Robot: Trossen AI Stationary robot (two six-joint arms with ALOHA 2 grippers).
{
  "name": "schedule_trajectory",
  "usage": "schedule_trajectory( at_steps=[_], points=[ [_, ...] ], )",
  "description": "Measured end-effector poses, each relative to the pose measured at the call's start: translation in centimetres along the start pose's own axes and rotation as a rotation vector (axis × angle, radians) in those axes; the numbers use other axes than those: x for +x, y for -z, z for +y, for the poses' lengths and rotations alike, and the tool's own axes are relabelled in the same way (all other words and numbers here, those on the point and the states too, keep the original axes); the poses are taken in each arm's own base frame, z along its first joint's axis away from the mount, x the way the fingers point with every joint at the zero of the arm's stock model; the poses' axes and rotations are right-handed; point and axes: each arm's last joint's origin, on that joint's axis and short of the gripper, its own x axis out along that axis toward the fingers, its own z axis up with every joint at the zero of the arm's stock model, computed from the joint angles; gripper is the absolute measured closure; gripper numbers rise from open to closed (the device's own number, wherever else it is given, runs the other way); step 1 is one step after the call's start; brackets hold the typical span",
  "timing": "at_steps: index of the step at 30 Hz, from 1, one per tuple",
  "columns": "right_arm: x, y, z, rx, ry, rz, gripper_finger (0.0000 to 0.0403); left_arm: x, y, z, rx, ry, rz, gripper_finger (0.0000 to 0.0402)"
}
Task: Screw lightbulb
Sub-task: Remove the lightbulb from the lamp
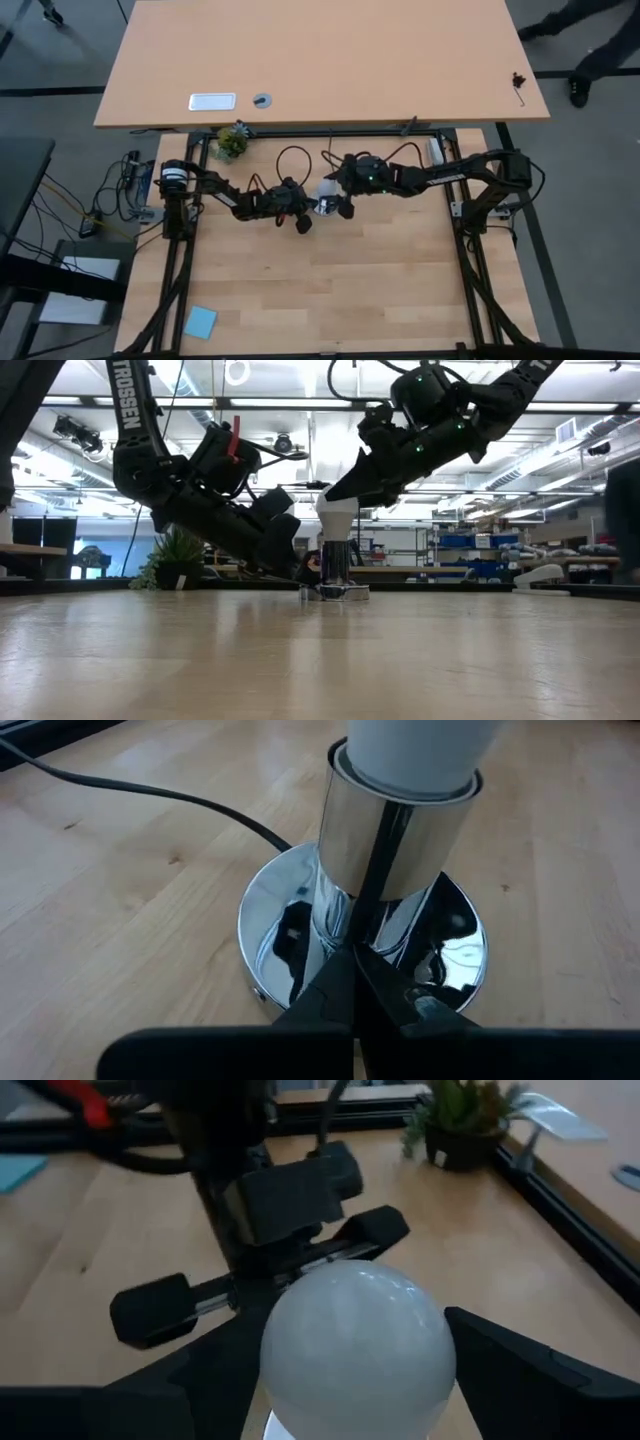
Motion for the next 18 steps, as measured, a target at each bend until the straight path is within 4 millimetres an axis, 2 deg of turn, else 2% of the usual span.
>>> schedule_trajectory(
  at_steps=[4,9,18],
  points=[
    [-0.8,-1.6,0.0,0.036,0.045,-0.098,0.0071,0.0,0.0,0.0,0.000,-0.001,0.002,0.0398],
    [-1.3,-2.0,0.2,0.038,0.067,-0.116,0.0053,0.0,0.0,0.0,0.000,0.013,0.005,0.0398],
    [-5.4,-4.5,0.0,0.021,0.084,-0.157,0.0052,0.0,0.1,-0.3,0.003,0.024,0.006,0.0398]
  ],
)
